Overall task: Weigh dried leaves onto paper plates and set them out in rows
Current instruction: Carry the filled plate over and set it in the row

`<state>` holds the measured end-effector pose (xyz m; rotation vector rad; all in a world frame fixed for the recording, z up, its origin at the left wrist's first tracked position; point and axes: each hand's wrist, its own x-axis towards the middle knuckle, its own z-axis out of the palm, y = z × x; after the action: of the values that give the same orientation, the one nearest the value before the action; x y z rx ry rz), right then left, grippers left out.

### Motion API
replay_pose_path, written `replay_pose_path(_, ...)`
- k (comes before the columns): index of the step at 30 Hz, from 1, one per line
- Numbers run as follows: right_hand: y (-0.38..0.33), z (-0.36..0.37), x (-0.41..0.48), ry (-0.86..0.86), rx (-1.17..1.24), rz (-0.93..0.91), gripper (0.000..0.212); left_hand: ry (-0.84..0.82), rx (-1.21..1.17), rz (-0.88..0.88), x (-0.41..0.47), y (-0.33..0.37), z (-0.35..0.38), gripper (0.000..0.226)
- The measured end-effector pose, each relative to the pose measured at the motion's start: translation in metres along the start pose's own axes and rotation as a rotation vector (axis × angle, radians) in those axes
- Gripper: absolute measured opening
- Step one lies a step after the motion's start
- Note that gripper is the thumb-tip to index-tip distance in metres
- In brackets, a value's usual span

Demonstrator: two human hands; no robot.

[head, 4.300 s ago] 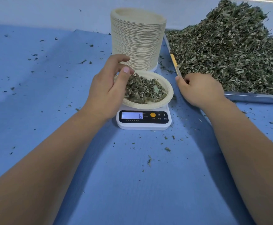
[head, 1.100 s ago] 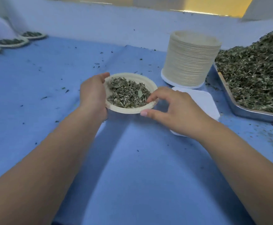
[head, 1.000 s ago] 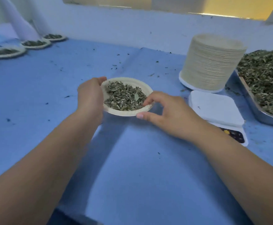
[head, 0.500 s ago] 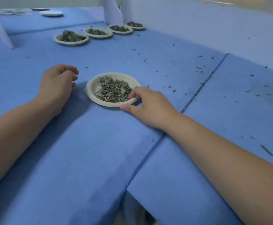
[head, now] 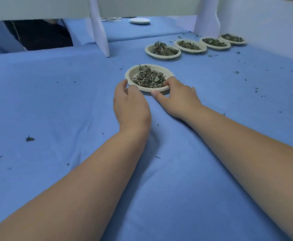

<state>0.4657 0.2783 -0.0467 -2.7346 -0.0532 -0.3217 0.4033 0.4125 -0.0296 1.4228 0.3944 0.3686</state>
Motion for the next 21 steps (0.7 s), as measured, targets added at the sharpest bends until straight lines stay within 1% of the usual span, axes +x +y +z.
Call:
replay_pose_path(4, -0.024, 0.020, 0.053, -0.018, -0.007, 0.014, 0.062, -0.024, -0.078, -0.030, 0.011, 0.000, 0.000, 0.041)
replay_pose_path(8, -0.037, 0.034, 0.092, -0.024, -0.030, 0.015, 0.064, -0.062, -0.256, -0.086, 0.039, 0.006, -0.006, 0.029)
replay_pose_path(11, -0.042, 0.040, 0.113, -0.032, -0.034, 0.010, 0.062, -0.183, -0.477, -0.248, 0.044, 0.008, -0.005, 0.025)
replay_pose_path(13, -0.043, 0.042, 0.123, -0.049, -0.037, 0.004, 0.060, -0.295, -0.638, -0.374, 0.043, 0.008, -0.004, 0.027)
replay_pose_path(15, -0.044, 0.043, 0.131, -0.064, -0.037, -0.007, 0.058, -0.358, -0.753, -0.440, 0.043, 0.009, -0.006, 0.032)
replay_pose_path(17, -0.044, 0.044, 0.135, -0.067, -0.020, -0.011, 0.059, -0.402, -0.799, -0.467, 0.044, 0.010, -0.009, 0.037)
replay_pose_path(21, -0.046, 0.045, 0.140, -0.067, -0.009, -0.009, 0.063, -0.475, -0.742, -0.491, 0.042, 0.009, -0.008, 0.039)
